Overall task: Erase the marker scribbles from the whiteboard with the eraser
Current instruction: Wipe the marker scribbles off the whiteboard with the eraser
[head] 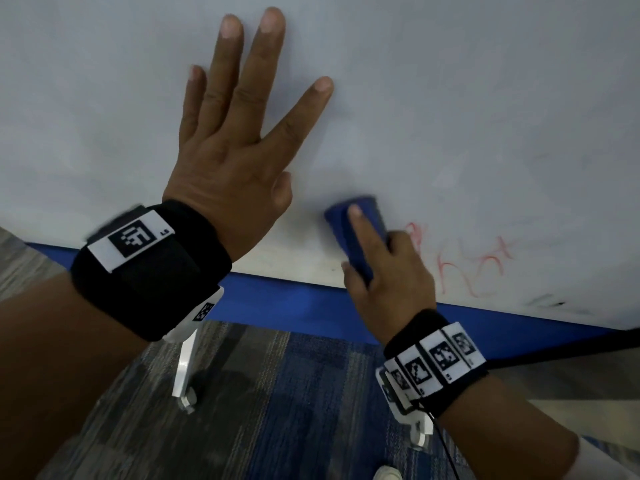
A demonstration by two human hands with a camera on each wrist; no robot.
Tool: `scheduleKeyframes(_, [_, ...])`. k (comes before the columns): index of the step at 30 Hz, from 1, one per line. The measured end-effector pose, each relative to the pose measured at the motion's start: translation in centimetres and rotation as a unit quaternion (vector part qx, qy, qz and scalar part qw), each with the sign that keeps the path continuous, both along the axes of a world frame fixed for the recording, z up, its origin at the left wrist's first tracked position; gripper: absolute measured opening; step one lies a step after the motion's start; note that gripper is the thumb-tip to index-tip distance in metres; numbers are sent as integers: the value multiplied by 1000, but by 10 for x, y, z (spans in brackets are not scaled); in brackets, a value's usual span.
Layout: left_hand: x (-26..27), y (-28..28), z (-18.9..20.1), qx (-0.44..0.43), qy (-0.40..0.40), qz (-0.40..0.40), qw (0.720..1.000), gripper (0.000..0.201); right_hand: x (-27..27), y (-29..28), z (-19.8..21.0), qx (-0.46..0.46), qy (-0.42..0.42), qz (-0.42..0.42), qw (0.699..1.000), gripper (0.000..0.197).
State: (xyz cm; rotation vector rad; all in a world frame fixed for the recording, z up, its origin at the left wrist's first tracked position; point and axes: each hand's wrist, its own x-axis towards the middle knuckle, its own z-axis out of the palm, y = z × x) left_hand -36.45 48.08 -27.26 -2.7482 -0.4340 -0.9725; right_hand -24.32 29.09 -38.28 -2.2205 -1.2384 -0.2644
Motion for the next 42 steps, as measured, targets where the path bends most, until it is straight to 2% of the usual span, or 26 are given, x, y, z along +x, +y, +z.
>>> scheduleKeyframes(2, [-3, 0, -10, 1, 5, -5, 1000, 94, 6, 9, 8, 54, -18, -8, 998, 86])
scheduleKeyframes(3, [-5, 0, -15, -2, 4, -6, 1000, 95, 7, 11, 4, 44, -21, -5, 999, 86])
scheduleKeyframes(5, [-6, 0, -22, -7, 0, -8, 1000, 95, 12, 0, -22, -45, -9, 15, 999, 88])
scheduleKeyframes(8, [-5, -3, -28, -20, 1, -11, 1000, 92, 25, -40, -75, -215, 8, 30, 976, 110])
scheduleKeyframes(10, [-4, -5, -31, -24, -2, -19, 1000, 88, 32, -55, -79, -244, 3, 21, 970, 113])
scheduleKeyframes(11, [-3, -5, -34, -28, -3, -23, 999, 86, 34, -56, -72, -207, 0, 12, 978, 107])
scheduleKeyframes(13, [-3, -9, -44, -39, -5, -40, 998, 83, 35, -52, -49, -71, -10, -15, 997, 93])
scheduleKeyframes(16, [-1, -20, -68, -40, 3, -53, 998, 84, 37, -40, -22, 82, -12, -63, 995, 89])
scheduleKeyframes(18, [3, -28, -84, -34, 12, -47, 998, 88, 36, -39, -31, 68, -12, -62, 996, 90])
scheduleKeyframes(22, [11, -38, -102, -37, 12, -26, 999, 93, 40, -63, -88, -135, 19, -18, 990, 99])
scheduleKeyframes(24, [13, -42, -104, -47, 19, -19, 999, 95, 43, -71, -92, -165, 20, -20, 986, 101])
scheduleKeyframes(25, [14, -44, -104, -53, 23, -16, 998, 95, 44, -71, -85, -138, 11, -21, 990, 99])
scheduleKeyframes(27, [14, -46, -104, -67, 29, -13, 997, 95, 45, -65, -57, -28, -9, -34, 999, 93])
scheduleKeyframes(29, [15, -47, -104, -74, 27, -12, 997, 94, 49, -56, -30, 75, -10, -54, 996, 90])
scheduleKeyframes(30, [16, -47, -105, -73, 26, -15, 997, 94, 50, -52, -24, 98, -14, -63, 993, 89])
scheduleKeyframes(32, [17, -48, -107, -70, 22, -20, 997, 93, 50, -52, -32, 52, -12, -57, 997, 91])
scheduleKeyframes(35, [16, -49, -108, -75, 21, -15, 997, 95, 46, -78, -79, -141, 17, -11, 990, 104])
scheduleKeyframes(37, [16, -50, -109, -78, 24, -15, 997, 96, 48, -92, -87, -197, 28, -25, 980, 107])
scheduleKeyframes(38, [16, -51, -109, -79, 25, -16, 996, 95, 50, -91, -80, -167, 23, -40, 985, 104])
scheduleKeyframes(40, [18, -54, -111, -84, 25, -22, 996, 94, 53, -82, -52, -38, -8, -60, 997, 94])
scheduleKeyframes(42, [19, -58, -113, -87, 27, -31, 995, 93, 56, -70, -21, 85, -20, -69, 994, 91])
